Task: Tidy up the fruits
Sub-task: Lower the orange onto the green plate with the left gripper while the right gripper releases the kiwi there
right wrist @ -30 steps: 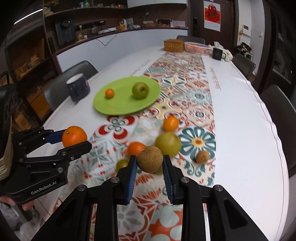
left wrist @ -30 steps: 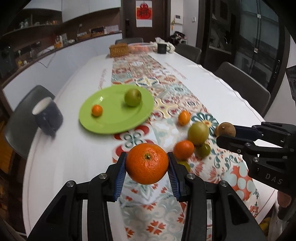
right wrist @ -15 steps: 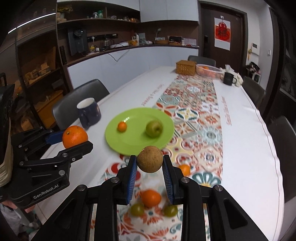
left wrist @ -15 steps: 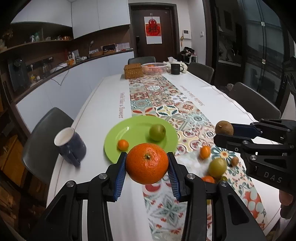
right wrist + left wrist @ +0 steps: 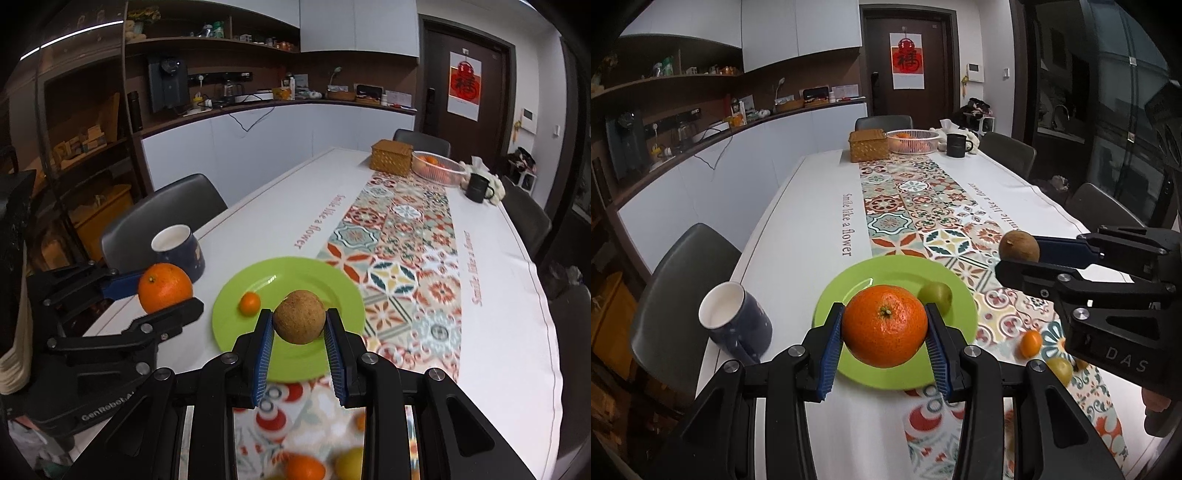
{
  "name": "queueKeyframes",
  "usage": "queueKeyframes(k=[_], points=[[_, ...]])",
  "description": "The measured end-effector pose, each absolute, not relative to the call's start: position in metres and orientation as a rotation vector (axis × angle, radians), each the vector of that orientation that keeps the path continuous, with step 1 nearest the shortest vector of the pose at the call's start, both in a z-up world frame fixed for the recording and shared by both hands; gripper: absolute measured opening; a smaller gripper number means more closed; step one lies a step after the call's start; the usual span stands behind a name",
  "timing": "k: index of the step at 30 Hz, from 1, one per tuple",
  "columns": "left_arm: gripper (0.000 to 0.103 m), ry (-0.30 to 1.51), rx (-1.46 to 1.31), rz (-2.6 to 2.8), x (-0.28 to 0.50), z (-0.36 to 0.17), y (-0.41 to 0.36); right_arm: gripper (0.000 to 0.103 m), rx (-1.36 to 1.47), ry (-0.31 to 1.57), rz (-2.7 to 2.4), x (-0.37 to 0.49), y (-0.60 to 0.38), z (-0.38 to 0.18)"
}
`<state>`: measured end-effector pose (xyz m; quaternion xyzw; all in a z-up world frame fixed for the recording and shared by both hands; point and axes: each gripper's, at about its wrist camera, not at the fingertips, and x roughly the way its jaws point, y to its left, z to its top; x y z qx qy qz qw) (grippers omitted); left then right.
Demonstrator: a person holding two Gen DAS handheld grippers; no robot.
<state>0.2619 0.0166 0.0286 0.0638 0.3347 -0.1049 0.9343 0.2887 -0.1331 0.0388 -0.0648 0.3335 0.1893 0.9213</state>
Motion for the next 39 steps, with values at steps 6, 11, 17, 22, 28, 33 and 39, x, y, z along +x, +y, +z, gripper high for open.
queueKeyframes(k=[6, 11, 17, 22, 28, 33, 39], points=[[0.042, 0.703, 0.120, -0.210, 0.291, 0.022, 0.025, 0.029, -0.136, 0.727, 0.404, 0.326, -0.120, 0.033], [0.042, 0.732, 0.103, -0.214, 0.318, 0.012, 0.031, 0.029, -0.144, 0.786, 0.406, 0.360, -0.112, 0.017], [0.042, 0.787, 0.052, -0.236, 0.354, -0.007, 0.039, 0.029, -0.156, 0.881, 0.383, 0.402, -0.104, -0.013], [0.042, 0.861, 0.013, -0.254, 0.378, -0.028, 0.041, 0.029, -0.147, 0.921, 0.379, 0.422, -0.102, -0.028], [0.042, 0.934, 0.041, -0.248, 0.398, -0.053, 0.034, 0.029, -0.169, 0.951, 0.376, 0.434, -0.098, -0.040], [0.042, 0.969, 0.025, -0.241, 0.405, -0.063, 0.035, 0.029, -0.171, 0.957, 0.378, 0.440, -0.097, -0.048], [0.049, 0.955, 0.045, -0.225, 0.400, -0.060, 0.035, 0.041, -0.146, 0.942, 0.382, 0.441, -0.103, -0.048]])
